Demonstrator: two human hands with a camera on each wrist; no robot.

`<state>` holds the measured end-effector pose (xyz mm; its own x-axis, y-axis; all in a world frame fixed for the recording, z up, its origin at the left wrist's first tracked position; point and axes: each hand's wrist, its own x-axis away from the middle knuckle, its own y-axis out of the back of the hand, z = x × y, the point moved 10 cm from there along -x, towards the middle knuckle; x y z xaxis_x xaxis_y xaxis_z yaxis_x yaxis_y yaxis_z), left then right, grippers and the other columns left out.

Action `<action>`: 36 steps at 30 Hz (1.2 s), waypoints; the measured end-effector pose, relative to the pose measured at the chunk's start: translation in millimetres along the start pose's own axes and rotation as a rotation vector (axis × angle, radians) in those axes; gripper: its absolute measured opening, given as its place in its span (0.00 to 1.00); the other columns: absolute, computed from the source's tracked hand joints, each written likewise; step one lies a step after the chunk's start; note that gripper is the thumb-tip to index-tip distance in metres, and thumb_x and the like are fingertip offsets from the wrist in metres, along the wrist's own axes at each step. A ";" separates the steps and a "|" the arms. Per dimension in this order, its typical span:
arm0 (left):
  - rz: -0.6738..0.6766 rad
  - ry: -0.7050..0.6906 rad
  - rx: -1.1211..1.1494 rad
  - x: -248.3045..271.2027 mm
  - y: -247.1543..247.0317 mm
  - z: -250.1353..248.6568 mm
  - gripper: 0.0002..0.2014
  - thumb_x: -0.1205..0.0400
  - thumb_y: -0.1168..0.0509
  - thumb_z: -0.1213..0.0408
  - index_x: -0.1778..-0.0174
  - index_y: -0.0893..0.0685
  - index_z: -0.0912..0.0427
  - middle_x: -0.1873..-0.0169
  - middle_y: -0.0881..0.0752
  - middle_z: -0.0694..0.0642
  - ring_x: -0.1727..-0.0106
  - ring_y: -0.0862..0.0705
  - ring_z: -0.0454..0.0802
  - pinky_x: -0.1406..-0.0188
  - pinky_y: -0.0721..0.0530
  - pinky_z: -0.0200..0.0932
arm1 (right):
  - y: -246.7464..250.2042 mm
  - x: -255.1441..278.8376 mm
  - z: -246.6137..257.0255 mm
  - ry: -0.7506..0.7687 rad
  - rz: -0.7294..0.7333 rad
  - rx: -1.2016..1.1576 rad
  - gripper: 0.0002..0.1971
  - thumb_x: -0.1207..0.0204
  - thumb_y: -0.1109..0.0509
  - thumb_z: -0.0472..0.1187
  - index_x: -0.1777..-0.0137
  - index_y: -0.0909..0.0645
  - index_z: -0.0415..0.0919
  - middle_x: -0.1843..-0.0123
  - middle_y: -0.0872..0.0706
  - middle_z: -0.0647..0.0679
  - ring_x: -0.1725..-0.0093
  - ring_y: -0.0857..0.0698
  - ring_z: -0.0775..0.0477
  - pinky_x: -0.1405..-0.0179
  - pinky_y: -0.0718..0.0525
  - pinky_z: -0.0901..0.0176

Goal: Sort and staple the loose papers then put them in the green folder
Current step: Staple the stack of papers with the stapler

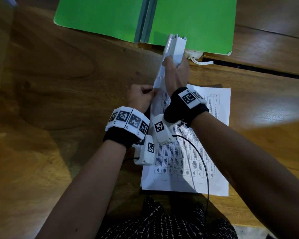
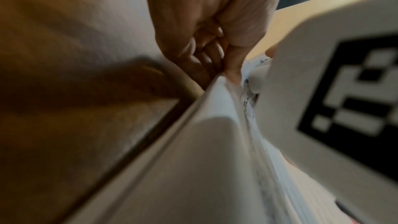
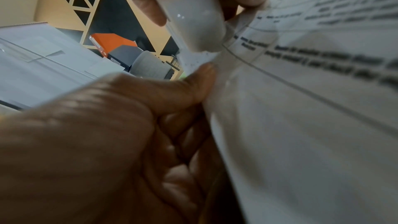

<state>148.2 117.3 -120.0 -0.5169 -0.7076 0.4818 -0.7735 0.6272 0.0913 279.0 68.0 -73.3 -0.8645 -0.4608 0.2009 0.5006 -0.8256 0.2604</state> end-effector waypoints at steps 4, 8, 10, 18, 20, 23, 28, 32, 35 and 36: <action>-0.039 -0.006 -0.027 0.4 2.3 7.7 0.11 0.23 0.30 0.69 0.48 0.12 0.71 0.56 0.10 0.62 0.70 0.17 0.40 0.62 0.16 0.34 | -2.7 -0.7 -10.6 -0.032 -0.010 0.003 0.04 0.38 0.40 0.46 0.69 0.32 0.49 0.72 0.30 0.56 0.73 0.32 0.54 0.71 0.30 0.64; -0.034 0.014 0.035 1.7 1.8 11.9 0.12 0.24 0.31 0.71 0.47 0.13 0.73 0.57 0.11 0.61 0.68 0.15 0.46 0.54 0.14 0.41 | -4.0 -0.5 -12.4 -0.024 -0.036 0.018 0.06 0.37 0.40 0.46 0.71 0.34 0.52 0.73 0.31 0.56 0.75 0.32 0.55 0.73 0.32 0.65; -0.007 0.007 0.017 1.6 0.2 10.6 0.12 0.23 0.31 0.70 0.47 0.13 0.72 0.57 0.12 0.59 0.65 0.15 0.48 0.52 0.15 0.43 | -3.9 -2.0 -12.9 -0.016 -0.047 0.019 0.05 0.36 0.40 0.48 0.70 0.32 0.51 0.72 0.29 0.56 0.73 0.30 0.54 0.72 0.31 0.65; 0.048 -0.013 -0.025 0.3 -2.1 7.4 0.12 0.22 0.33 0.70 0.46 0.13 0.73 0.49 0.11 0.67 0.56 0.15 0.51 0.51 0.18 0.42 | -10.0 -7.0 -10.5 0.034 -0.004 0.038 0.17 0.28 0.37 0.49 0.77 0.33 0.49 0.78 0.31 0.56 0.80 0.34 0.56 0.80 0.36 0.71; 0.044 -0.006 -0.041 -0.9 -1.5 7.3 0.12 0.21 0.33 0.71 0.44 0.14 0.73 0.47 0.11 0.68 0.54 0.15 0.52 0.48 0.16 0.45 | -10.2 -7.2 -9.7 0.036 -0.007 0.050 0.18 0.27 0.36 0.48 0.78 0.34 0.49 0.78 0.31 0.55 0.81 0.35 0.56 0.82 0.37 0.71; 0.018 -0.008 -0.094 -2.5 0.2 6.7 0.12 0.21 0.33 0.69 0.44 0.13 0.71 0.48 0.10 0.67 0.49 0.12 0.57 0.43 0.14 0.50 | -8.4 -8.7 -16.1 -0.019 -0.027 0.056 0.19 0.27 0.35 0.48 0.77 0.33 0.48 0.77 0.30 0.53 0.79 0.34 0.53 0.79 0.36 0.69; 0.014 0.004 -0.150 -2.1 0.1 3.3 0.13 0.20 0.34 0.68 0.43 0.14 0.71 0.47 0.11 0.67 0.50 0.14 0.53 0.43 0.15 0.49 | -6.6 -8.9 -19.0 -0.087 -0.018 0.056 0.21 0.26 0.34 0.49 0.80 0.32 0.47 0.77 0.29 0.52 0.77 0.31 0.51 0.74 0.33 0.64; 0.016 0.016 -0.158 0.3 0.6 4.7 0.12 0.20 0.34 0.69 0.44 0.14 0.72 0.48 0.11 0.66 0.57 0.17 0.48 0.62 0.18 0.33 | -11.2 -5.6 -17.0 -0.138 0.068 0.137 0.21 0.29 0.38 0.59 0.78 0.29 0.47 0.68 0.21 0.47 0.65 0.23 0.46 0.61 0.24 0.52; 0.009 0.015 -0.208 -0.3 1.6 3.9 0.13 0.21 0.34 0.70 0.43 0.14 0.72 0.49 0.11 0.63 0.56 0.19 0.46 0.68 0.22 0.23 | -5.4 -3.1 -11.8 -0.162 0.078 0.071 0.16 0.25 0.37 0.53 0.71 0.28 0.47 0.69 0.21 0.50 0.65 0.22 0.47 0.58 0.20 0.49; 0.015 0.021 -0.212 0.0 1.4 3.6 0.13 0.21 0.33 0.69 0.43 0.14 0.71 0.50 0.11 0.63 0.55 0.19 0.47 0.65 0.21 0.25 | -0.8 -3.6 -10.6 -0.170 0.061 0.044 0.14 0.24 0.37 0.51 0.70 0.27 0.48 0.68 0.21 0.52 0.63 0.21 0.47 0.54 0.17 0.46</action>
<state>145.8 117.0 -123.0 -0.5186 -0.6920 0.5022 -0.6698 0.6938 0.2645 281.3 66.9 -84.2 -0.8140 -0.4450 0.3733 0.5568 -0.7810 0.2830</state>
